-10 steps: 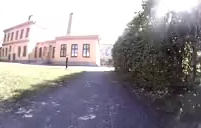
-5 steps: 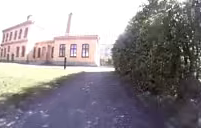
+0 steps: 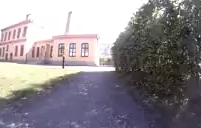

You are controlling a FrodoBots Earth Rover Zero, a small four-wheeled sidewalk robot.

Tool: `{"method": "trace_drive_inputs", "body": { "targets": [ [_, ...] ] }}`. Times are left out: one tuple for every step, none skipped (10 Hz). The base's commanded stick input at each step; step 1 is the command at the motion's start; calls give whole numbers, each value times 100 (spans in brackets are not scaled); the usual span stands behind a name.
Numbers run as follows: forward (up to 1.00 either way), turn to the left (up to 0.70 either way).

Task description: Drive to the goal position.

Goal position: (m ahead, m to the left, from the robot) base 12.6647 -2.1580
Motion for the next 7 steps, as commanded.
{"method": "trace_drive_inputs", "body": {
  "targets": [
    [70, 0],
    [70, 0],
    [70, 0],
    [70, 0],
    [70, 0],
    [70, 0],
    [70, 0]
  ]
}}
